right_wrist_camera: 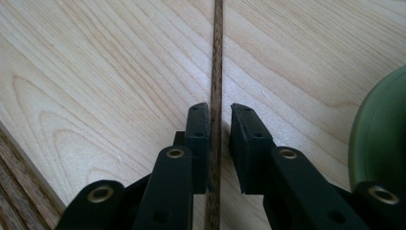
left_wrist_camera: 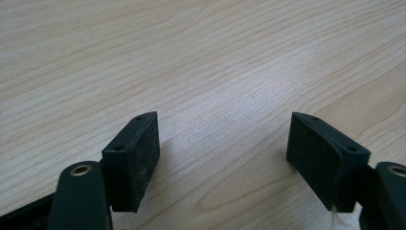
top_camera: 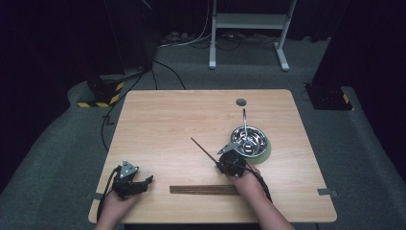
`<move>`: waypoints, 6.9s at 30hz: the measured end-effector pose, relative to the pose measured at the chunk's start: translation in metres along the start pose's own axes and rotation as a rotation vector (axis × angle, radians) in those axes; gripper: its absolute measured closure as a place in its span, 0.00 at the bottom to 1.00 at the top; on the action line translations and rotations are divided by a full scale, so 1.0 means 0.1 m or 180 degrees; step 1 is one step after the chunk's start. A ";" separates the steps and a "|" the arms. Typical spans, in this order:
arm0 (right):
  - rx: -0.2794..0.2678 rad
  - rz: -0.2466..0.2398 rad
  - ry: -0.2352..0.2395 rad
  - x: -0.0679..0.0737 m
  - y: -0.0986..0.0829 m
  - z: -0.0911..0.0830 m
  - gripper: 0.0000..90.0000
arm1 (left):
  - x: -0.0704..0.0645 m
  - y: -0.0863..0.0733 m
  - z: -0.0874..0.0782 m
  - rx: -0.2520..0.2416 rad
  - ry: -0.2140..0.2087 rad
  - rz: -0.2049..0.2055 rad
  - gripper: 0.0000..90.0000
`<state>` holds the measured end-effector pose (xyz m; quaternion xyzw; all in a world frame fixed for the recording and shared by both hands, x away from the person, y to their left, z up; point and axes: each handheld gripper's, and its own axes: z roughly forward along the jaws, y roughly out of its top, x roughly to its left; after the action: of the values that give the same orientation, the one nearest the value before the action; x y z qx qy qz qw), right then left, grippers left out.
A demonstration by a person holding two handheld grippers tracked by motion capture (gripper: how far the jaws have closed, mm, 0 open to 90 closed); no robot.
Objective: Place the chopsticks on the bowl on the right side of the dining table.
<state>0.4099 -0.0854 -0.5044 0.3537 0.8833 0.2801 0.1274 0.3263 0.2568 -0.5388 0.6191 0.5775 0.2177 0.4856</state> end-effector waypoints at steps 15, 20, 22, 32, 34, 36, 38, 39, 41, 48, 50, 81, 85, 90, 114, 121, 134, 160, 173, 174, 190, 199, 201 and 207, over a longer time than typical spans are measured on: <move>0.0029 -0.0205 -0.0001 0.01 0.03 0.01 0.93 | 0.00 0.00 0.00 0.0000 -0.0003 0.0003 0.30; -0.0100 -0.0198 0.0083 0.03 0.05 -0.09 0.93 | -0.01 0.00 0.00 -0.0004 0.0003 -0.0010 0.30; -0.0115 -0.0191 0.0098 0.04 0.05 -0.13 0.93 | -0.01 0.00 0.00 -0.0014 -0.0002 -0.0011 0.30; -0.0289 -0.0246 0.0114 0.08 0.01 -0.31 0.93 | 0.00 0.00 -0.01 0.0028 0.0017 0.0033 0.30; -0.0329 -0.0235 0.0113 0.07 -0.01 -0.36 0.93 | 0.00 0.00 -0.02 0.0040 0.0036 0.0055 0.30; -0.0365 -0.0229 0.0094 0.05 -0.02 -0.39 0.93 | 0.00 0.00 -0.02 0.0048 0.0032 0.0054 0.30; -0.0386 -0.0211 0.0092 0.03 -0.03 -0.44 0.93 | 0.00 0.00 -0.02 0.0032 0.0037 0.0035 0.30; -0.0413 -0.0194 0.0075 0.02 -0.04 -0.45 0.93 | 0.00 -0.01 -0.02 0.0032 0.0045 0.0044 0.30; -0.0422 -0.0189 0.0082 0.01 -0.04 -0.48 0.93 | -0.01 -0.01 -0.02 0.0031 0.0048 0.0054 0.30; -0.0511 -0.0108 -0.0006 -0.11 -0.06 -0.65 0.93 | 0.00 0.00 -0.02 0.0046 0.0030 0.0046 0.30; -0.0523 -0.0099 -0.0045 -0.15 -0.06 -0.69 0.93 | 0.00 0.00 -0.02 0.0047 0.0022 0.0046 0.30; -0.0406 0.0190 -0.0371 -0.81 -0.19 -0.74 0.93 | 0.00 -0.01 -0.03 0.0033 0.0022 0.0041 0.30; -0.0397 0.0199 -0.0399 -0.84 -0.20 -0.71 0.93 | 0.00 -0.01 -0.02 0.0031 0.0020 0.0029 0.30; -0.0360 0.0167 -0.0381 -0.87 -0.19 -0.67 0.93 | 0.00 -0.01 -0.03 0.0039 0.0015 0.0041 0.30; -0.0673 0.0140 -0.0322 -0.64 -0.15 -0.85 0.71 | 0.00 -0.01 -0.02 0.0035 0.0014 0.0033 0.30; -0.0858 0.0113 -0.0149 -0.41 -0.21 -0.90 0.68 | 0.00 -0.01 -0.02 0.0036 0.0015 0.0039 0.30; -0.0856 0.0155 0.0118 0.04 -0.70 -0.55 0.68 | 0.00 -0.01 -0.03 0.0056 0.0011 0.0049 0.30; -0.0647 0.0008 0.0458 0.16 -0.85 -0.46 0.84 | -0.01 -0.01 -0.02 0.0028 0.0021 0.0008 0.30; -0.0655 0.0088 0.0405 0.13 -0.83 -0.43 0.83 | -0.01 -0.01 -0.02 0.0028 0.0023 0.0009 0.30; -0.0660 0.0097 0.0402 0.12 -0.83 -0.43 0.83 | -0.01 -0.01 -0.02 0.0030 0.0021 0.0007 0.30; -0.0697 0.0274 0.0213 -0.02 -0.87 -0.43 0.82 | -0.01 -0.01 -0.02 0.0028 0.0022 0.0007 0.30; -0.0702 0.0400 0.0072 -0.07 -0.89 -0.44 0.83 | -0.01 -0.01 -0.02 0.0029 0.0023 0.0008 0.30; -0.0706 0.0420 0.0047 -0.07 -0.90 -0.45 0.83 | -0.01 -0.01 -0.02 0.0028 0.0023 0.0009 0.30; -0.0695 0.0417 -0.0053 -0.07 -0.91 -0.45 0.80 | -0.01 -0.01 -0.02 0.0028 0.0024 0.0010 0.30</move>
<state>0.3455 -0.1623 -0.5206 0.3970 0.8215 0.3793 0.1538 0.3243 0.2565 -0.5383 0.6213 0.5792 0.2183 0.4804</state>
